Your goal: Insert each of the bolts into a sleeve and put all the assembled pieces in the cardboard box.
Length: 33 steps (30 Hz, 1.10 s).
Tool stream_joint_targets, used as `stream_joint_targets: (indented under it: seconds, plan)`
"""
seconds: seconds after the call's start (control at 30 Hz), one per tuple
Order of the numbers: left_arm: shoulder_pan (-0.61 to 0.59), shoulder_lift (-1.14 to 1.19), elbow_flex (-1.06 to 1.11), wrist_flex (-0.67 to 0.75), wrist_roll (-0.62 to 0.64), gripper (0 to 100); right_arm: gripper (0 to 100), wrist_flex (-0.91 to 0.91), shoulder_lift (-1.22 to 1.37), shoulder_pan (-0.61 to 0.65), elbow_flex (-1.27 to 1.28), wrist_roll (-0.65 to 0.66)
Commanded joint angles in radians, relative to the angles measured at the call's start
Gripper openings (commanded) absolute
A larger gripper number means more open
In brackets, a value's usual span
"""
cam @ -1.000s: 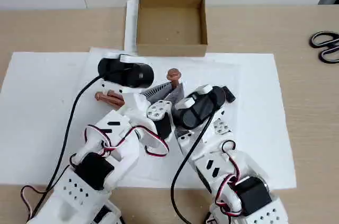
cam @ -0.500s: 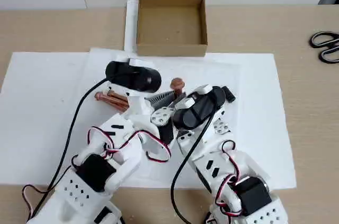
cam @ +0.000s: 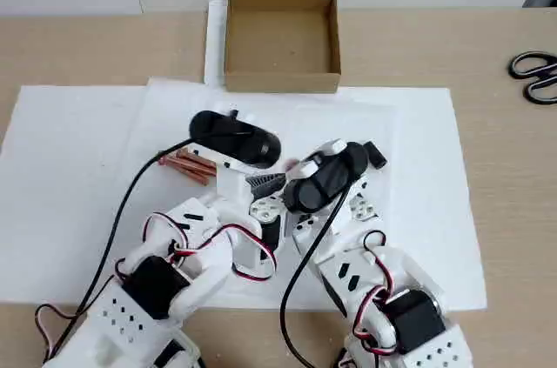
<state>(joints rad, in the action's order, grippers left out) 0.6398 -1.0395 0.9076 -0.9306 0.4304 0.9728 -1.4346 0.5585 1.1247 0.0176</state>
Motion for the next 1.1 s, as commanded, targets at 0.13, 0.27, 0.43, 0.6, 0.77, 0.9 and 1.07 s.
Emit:
stream_joint_targets:
  seconds: [0.13, 0.27, 0.43, 0.6, 0.77, 0.9, 1.07]
  plan:
    - [-0.041, -0.012, -0.074, -0.123, -0.018, 27, 0.3, -0.028, -0.022, -0.002, -0.009, -0.005]
    - [-0.176, -0.012, -0.209, -0.281, -0.031, 29, 0.3, -0.028, -0.022, -0.004, -0.011, -0.005]
    - [-0.473, -0.012, -0.349, -0.460, -0.342, 30, 0.2, -0.028, 0.004, -0.114, -0.077, -0.008]
    - [-0.707, -0.012, -0.360, -0.494, -0.439, 30, 0.2, -0.030, 0.196, -0.200, -0.273, -0.003]
    - [-0.770, -0.012, -0.354, -0.494, -0.491, 30, 0.2, -0.159, 0.587, -0.289, -0.635, -0.008]
    - [-0.809, -0.012, -0.354, -0.494, -0.494, 30, 0.2, -0.311, 0.940, -0.306, -0.910, -0.009]
    - [-0.847, -0.011, -0.344, -0.496, -0.494, 30, 0.2, -0.504, 1.386, -0.321, -1.227, -0.011]
